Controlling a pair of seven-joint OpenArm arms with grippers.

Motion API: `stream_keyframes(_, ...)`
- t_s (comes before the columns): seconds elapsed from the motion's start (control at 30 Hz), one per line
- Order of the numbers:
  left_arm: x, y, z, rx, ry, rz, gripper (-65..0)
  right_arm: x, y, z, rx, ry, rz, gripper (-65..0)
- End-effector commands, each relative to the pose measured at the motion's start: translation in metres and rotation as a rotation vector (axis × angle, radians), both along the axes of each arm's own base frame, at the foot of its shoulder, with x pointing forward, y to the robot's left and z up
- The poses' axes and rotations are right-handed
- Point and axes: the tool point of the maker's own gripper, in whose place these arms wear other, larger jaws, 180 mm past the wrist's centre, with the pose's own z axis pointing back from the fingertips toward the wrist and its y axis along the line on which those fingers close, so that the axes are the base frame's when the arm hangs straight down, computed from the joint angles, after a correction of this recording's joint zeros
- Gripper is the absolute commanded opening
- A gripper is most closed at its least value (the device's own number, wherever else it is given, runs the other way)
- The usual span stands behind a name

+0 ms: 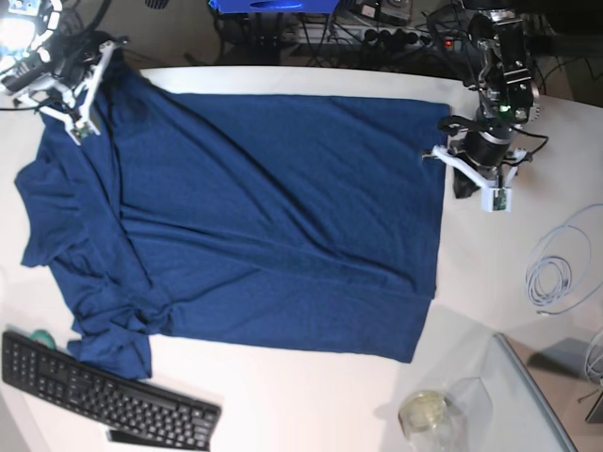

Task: Layout the t-shirt on the table in an organized manner, then fold the t-shirt properly
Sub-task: 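Pull the shirt edges apart with both grippers to straighten it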

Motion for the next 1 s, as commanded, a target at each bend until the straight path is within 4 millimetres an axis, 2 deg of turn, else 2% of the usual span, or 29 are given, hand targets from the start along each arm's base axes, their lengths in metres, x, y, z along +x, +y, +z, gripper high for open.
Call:
stream_keyframes(0.0, 0.007, -0.009, 0.012, -0.007, -0.048, -0.021, -65.0, 0.0, -0.005, 0.004, -0.025, 0.005, 0.01, -52.4)
stream_keyframes(0.1, 0.006, -0.045, 0.007, -0.048, -0.04, -0.084, -65.0, 0.004, -0.001, 0.004, -0.019, -0.002, 0.022, -36.9)
stream_keyframes(0.17, 0.003, -0.061, 0.001, -0.061, -0.023, -0.121, -65.0, 0.01, -0.003, 0.006, -0.019, -0.028, 0.014, -34.4)
stream_keyframes(0.27, -0.001, -0.071, -0.006, -0.074, -0.002, -0.143, -65.0, 0.036, -0.025, 0.018, -0.037, -0.14, -0.059, -36.8)
stream_keyframes(0.33, -0.005, -0.066, -0.013, -0.07, 0.019, -0.134, -65.0, 0.062, -0.046, 0.027, -0.043, -0.239, -0.123, -36.9)
stream_keyframes(0.43, -0.012, -0.057, -0.022, -0.058, 0.052, -0.131, -65.0, 0.099, -0.077, 0.024, -0.018, -0.33, -0.214, -38.6)
stream_keyframes(0.47, -0.018, -0.054, -0.025, -0.052, 0.066, -0.132, -65.0, 0.107, -0.084, 0.017, -0.003, -0.321, -0.233, -41.9)
stream_keyframes(0.53, -0.025, -0.051, -0.027, -0.045, 0.077, -0.133, -65.0, 0.119, -0.096, 0.004, 0.02, -0.287, -0.259, -53.6)
stream_keyframes(0.6, -0.028, -0.05, -0.027, -0.04, 0.081, -0.136, -65.0, 0.126, -0.102, -0.008, 0.049, -0.256, -0.284, -64.1)
stream_keyframes(0.63, -0.032, -0.049, -0.028, -0.039, 0.088, -0.136, -65.0, 0.127, -0.103, -0.014, 0.063, -0.241, -0.295, -65.0)
stream_keyframes(0.73, -0.036, -0.049, -0.032, -0.04, 0.1, -0.135, -65.0, 0.132, -0.11, -0.026, 0.095, -0.252, -0.319, -63.2)
stream_keyframes(0.87, -0.043, -0.047, -0.041, -0.045, 0.127, -0.129, -65.0, 0.126, -0.116, -0.047, 0.068, -0.211, -0.313, -63.5)
stream_keyframes(0.97, -0.047, -0.041, -0.045, -0.035, 0.144, -0.128, -65.0, 0.126, -0.111, -0.064, 0.086, -0.193, -0.312, -63.5)
